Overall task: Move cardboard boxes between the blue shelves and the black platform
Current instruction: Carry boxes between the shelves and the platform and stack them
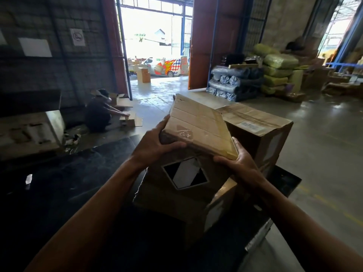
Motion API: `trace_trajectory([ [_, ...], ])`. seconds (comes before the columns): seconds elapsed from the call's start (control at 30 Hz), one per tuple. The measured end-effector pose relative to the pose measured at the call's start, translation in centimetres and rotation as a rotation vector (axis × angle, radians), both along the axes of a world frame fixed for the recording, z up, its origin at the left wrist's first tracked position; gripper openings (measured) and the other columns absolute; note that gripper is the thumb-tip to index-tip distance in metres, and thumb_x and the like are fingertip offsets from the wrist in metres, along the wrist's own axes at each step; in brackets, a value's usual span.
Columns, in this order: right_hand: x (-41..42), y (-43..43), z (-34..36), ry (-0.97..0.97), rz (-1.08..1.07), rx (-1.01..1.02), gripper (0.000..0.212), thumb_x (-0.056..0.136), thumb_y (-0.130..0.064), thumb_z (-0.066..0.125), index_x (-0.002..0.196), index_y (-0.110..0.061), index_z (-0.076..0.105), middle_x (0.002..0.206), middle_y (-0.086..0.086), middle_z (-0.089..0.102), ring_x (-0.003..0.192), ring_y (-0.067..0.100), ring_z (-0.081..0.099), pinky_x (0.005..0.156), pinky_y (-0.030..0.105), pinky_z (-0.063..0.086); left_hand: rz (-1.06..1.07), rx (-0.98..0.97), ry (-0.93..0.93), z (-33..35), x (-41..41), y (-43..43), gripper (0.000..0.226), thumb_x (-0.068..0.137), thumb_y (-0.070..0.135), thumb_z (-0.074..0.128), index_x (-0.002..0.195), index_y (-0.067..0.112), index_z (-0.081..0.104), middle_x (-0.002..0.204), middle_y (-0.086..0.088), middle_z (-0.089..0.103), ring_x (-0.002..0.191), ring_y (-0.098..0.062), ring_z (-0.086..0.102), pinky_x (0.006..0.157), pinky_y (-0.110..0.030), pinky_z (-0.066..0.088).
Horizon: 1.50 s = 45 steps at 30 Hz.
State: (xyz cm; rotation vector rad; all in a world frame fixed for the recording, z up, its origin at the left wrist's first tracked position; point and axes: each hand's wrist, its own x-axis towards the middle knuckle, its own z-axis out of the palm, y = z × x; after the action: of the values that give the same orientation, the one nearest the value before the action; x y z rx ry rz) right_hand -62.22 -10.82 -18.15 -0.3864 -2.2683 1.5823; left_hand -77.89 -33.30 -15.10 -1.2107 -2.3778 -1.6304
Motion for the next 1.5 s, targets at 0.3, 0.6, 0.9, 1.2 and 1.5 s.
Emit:
trace_trajectory([
  [0.3,4.1,7.0,0.3,-0.109,-0.068,0.444,0.125,0.051,-0.076,0.075,0.150,-0.012,0.033,0.153,0.005,0.039,0.133,0.017,0.043,0.108,0.037,0.043,-0.137,-0.164,0.138,0.2,2.0,8.7,0.110,0.062,0.068,0.078,0.153,0.041,0.023,0.150,0.010,0.043,0.130,-0.006,0.050,0.110,-0.035,0.043],
  [0.6,2.6,7.4,-0.4,-0.024,-0.050,0.574,0.098,0.068,-0.055,0.080,0.148,-0.017,0.039,0.150,0.002,0.044,0.130,0.016,0.048,0.106,0.039,0.045,-0.088,-0.272,0.016,-4.7,-0.4,1.8,0.108,0.059,0.073,0.076,0.150,0.034,0.033,0.150,0.009,0.042,0.131,0.000,0.047,0.109,-0.020,0.037],
  [0.9,0.5,6.3,-0.1,0.010,-0.036,0.623,0.094,0.069,-0.047,0.083,0.146,-0.014,0.041,0.149,0.004,0.045,0.131,0.016,0.046,0.108,0.040,0.043,0.123,-0.208,-0.292,-12.4,-1.9,-3.8,0.116,0.048,0.079,0.078,0.148,0.034,0.040,0.140,0.010,0.055,0.121,-0.002,0.056,0.106,-0.028,0.045],
  [1.2,0.0,5.9,-0.9,0.009,-0.026,0.598,0.096,0.070,-0.050,0.082,0.148,-0.014,0.039,0.152,0.004,0.041,0.137,0.017,0.041,0.113,0.041,0.038,0.183,-0.083,-0.294,-13.1,-1.2,-4.6,0.125,0.042,0.082,0.078,0.146,0.021,0.046,0.144,0.005,0.052,0.130,-0.006,0.050,0.112,-0.033,0.040],
  [1.5,-1.6,3.4,-3.6,0.045,-0.012,0.493,0.101,0.059,-0.058,0.084,0.145,-0.024,0.045,0.139,-0.007,0.056,0.124,0.005,0.053,0.108,0.030,0.043,0.187,-0.045,-0.011,-12.0,-0.5,-7.3,0.106,0.054,0.081,0.070,0.140,0.022,0.053,0.147,0.014,0.041,0.137,0.003,0.036,0.114,-0.015,0.027],
])
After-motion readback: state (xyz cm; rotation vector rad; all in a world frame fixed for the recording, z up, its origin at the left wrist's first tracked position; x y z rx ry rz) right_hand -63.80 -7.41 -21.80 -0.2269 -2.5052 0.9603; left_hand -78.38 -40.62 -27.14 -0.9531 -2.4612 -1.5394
